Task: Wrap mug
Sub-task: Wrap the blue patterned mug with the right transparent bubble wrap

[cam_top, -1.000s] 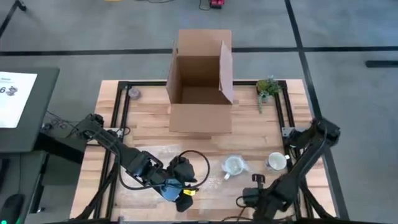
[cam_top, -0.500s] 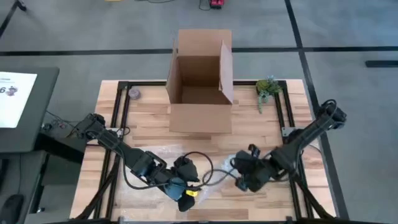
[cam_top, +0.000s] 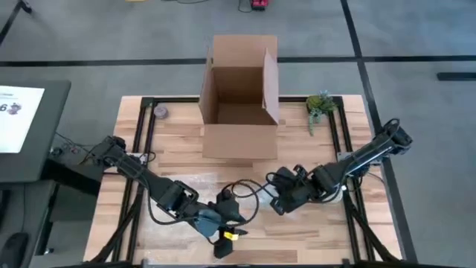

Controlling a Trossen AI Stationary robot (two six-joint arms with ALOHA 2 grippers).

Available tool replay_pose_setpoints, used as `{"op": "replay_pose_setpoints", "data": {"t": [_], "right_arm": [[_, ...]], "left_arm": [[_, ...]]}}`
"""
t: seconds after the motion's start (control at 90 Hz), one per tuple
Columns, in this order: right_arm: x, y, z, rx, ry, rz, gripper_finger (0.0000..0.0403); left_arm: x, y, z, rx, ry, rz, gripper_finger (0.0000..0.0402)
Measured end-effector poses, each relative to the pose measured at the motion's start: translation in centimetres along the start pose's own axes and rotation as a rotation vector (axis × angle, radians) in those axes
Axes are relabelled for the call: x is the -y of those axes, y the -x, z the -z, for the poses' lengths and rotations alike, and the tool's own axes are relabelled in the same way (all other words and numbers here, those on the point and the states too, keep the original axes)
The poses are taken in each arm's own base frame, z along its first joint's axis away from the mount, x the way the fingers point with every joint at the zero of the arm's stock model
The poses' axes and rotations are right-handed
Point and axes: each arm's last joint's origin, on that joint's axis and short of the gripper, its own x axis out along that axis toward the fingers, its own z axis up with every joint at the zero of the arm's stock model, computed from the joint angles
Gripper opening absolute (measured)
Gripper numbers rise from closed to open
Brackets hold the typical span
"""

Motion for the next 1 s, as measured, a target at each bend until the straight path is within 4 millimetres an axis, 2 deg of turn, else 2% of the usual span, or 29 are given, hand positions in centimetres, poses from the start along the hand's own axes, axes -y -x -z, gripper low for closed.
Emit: {"op": "replay_pose_setpoints", "data": {"t": [0.211,0.444,0.611,0.689,0.8,1.0], "right_arm": [[-0.8,-2.9,1.2,-0.135,0.077,0.037,0.0],[-1.0,-6.9,0.8,-0.276,0.132,0.027,0.0],[-0.7,-9.1,0.1,-0.374,0.147,-0.017,0.0],[-0.4,-9.2,-0.3,-0.399,0.142,-0.032,0.0001],[0.1,-8.3,-0.9,-0.401,0.139,-0.052,0.0016],[1.2,-4.5,-2.0,-0.368,0.1,-0.093,0.0079]], "left_arm": [[-0.6,-2.7,1.1,-0.033,-0.013,-0.086,0.0133],[-0.2,-3.0,1.6,-0.035,-0.007,-0.075,0.0133],[0.6,-2.3,1.2,-0.038,0.002,-0.028,0.0133],[1.2,-1.8,0.7,-0.022,0.008,-0.004,0.0133],[1.7,-1.1,0.1,-0.013,0.01,0.013,0.0133],[2.4,-0.3,-0.7,0.008,0.002,0.038,0.0133]]}}
